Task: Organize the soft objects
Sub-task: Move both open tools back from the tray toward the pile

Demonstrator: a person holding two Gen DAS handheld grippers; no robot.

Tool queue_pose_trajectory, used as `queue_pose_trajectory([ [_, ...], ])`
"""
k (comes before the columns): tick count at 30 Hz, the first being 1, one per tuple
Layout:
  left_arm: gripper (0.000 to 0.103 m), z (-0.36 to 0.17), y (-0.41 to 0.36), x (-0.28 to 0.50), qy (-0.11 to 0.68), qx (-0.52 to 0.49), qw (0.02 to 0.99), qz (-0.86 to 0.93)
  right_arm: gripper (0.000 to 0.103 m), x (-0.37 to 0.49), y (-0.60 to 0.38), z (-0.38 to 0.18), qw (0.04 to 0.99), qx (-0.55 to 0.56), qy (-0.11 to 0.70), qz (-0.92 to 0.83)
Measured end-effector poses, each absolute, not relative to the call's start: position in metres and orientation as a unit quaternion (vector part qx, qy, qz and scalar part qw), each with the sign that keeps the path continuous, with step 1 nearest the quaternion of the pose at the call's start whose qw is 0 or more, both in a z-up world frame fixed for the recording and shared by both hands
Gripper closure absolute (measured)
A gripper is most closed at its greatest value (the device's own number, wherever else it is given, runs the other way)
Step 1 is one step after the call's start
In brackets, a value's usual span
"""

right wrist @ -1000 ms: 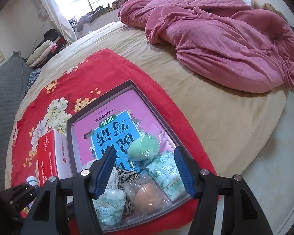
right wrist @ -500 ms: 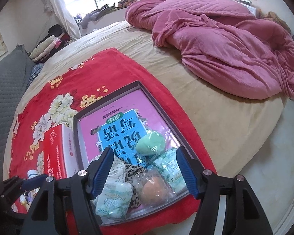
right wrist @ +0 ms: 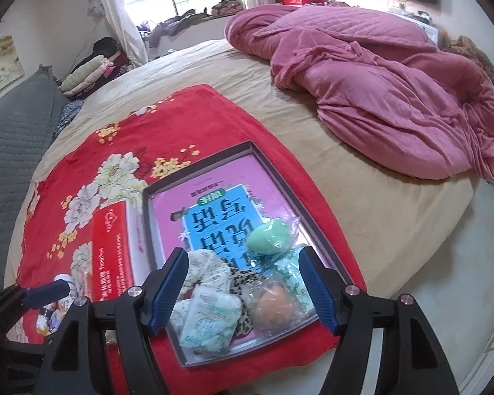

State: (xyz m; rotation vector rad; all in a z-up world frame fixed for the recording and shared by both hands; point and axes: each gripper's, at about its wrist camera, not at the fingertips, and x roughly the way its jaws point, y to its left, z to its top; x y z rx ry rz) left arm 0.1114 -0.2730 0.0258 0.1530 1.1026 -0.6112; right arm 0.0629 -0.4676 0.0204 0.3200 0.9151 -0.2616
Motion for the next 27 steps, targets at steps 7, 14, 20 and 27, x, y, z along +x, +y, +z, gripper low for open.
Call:
queue_pose_trajectory([
  [7, 0.026, 0.034, -0.245, 0.105, 0.508, 0.058, 0.816, -0.269, 0.034, 0.063, -0.442, 0.034, 0.884, 0.139, 0.434, -0.102],
  [14, 0.026, 0.040, -0.207, 0.100, 0.507, 0.037, 0.825, -0.247, 0.033, 0.063, -0.414, 0.047, 0.892, 0.124, 0.428, -0.081],
  [20, 0.026, 0.044, -0.175, 0.097, 0.504, 0.020, 0.834, -0.226, 0.033, 0.066, -0.384, 0.057, 0.898, 0.109, 0.423, -0.058],
  [27, 0.026, 0.046, -0.131, 0.095, 0.502, -0.006, 0.843, -0.194, 0.033, 0.066, -0.355, 0.066, 0.902, 0.091, 0.419, -0.036],
])
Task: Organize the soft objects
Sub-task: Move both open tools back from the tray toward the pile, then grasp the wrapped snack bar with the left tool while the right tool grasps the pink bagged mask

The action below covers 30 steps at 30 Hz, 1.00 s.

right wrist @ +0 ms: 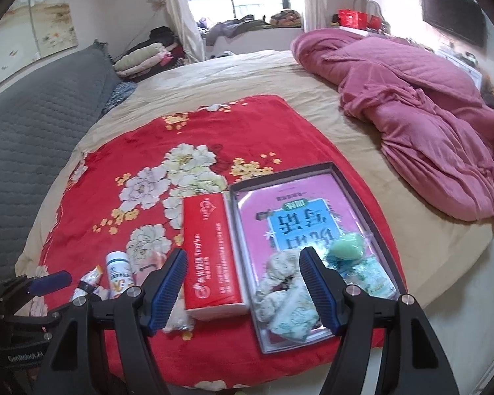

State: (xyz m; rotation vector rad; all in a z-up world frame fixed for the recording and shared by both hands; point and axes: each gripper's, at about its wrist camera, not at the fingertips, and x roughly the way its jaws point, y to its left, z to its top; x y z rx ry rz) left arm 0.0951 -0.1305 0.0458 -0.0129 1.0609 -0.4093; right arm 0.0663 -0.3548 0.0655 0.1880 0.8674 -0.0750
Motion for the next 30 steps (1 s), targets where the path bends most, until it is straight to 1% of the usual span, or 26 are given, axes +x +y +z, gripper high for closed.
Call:
queue_pose_trajectory([
  [17, 0.026, 0.059, -0.013, 0.092, 0.484, -0.070, 0.865, -0.116, 0.033, 0.066, -0.286, 0.080, 0.906, 0.049, 0.419, 0.013],
  [24, 0.026, 0.050, 0.036, 0.092, 0.486, -0.097, 0.865, -0.081, 0.033, 0.070, -0.259, 0.076, 0.903, 0.034, 0.427, 0.032],
  [30, 0.026, 0.025, 0.057, 0.092, 0.504, -0.109, 0.854, -0.067, 0.033, 0.074, -0.235, 0.063, 0.897, 0.018, 0.440, 0.046],
])
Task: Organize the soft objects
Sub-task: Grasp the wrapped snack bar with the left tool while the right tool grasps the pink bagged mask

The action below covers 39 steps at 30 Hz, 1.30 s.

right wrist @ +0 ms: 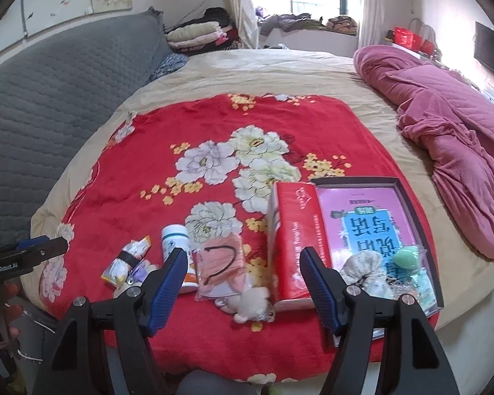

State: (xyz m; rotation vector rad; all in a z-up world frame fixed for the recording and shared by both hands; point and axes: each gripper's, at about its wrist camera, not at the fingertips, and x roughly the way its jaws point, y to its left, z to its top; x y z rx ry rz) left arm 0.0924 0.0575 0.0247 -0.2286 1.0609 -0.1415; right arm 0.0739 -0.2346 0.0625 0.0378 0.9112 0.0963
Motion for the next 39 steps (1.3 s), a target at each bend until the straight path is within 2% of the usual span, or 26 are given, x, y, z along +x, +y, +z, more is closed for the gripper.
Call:
queue_pose_trajectory([
  [10, 0.026, -0.023, 0.052, 0.106, 0.544, -0.112, 0.828, -0.071, 0.033, 0.086, -0.214, 0.032, 0.881, 0.001, 0.470, 0.057],
  [39, 0.026, -0.081, 0.040, 0.152, 0.583, -0.107, 0.801, -0.081, 0.033, 0.148, -0.186, -0.054, 0.838, -0.043, 0.541, 0.051],
])
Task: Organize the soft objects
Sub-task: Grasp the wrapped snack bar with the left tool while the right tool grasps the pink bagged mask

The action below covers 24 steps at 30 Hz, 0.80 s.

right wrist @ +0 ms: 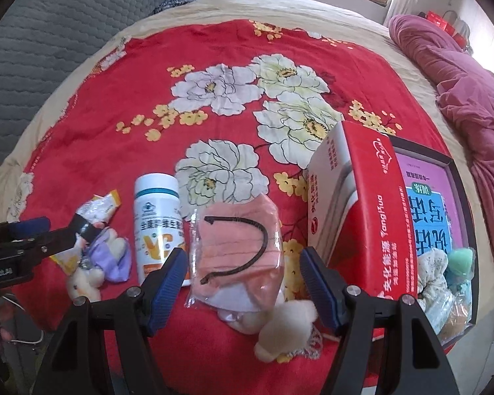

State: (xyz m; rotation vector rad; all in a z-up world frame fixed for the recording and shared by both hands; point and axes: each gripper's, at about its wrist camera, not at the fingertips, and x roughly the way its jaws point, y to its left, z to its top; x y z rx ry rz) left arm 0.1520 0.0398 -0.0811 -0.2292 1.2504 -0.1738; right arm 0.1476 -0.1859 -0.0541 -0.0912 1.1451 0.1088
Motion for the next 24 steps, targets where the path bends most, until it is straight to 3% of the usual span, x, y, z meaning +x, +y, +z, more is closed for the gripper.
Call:
queue_pose_trajectory([
  [23, 0.026, -0.121, 0.043, 0.168, 0.609, -0.111, 0.782, -0.074, 0.033, 0.185, -0.166, -0.110, 0.806, -0.078, 0.585, 0.045],
  [24, 0.026, -0.122, 0.044, 0.169, 0.609, -0.114, 0.782, -0.073, 0.036, 0.186, -0.165, -0.112, 0.805, -0.083, 0.586, 0.043],
])
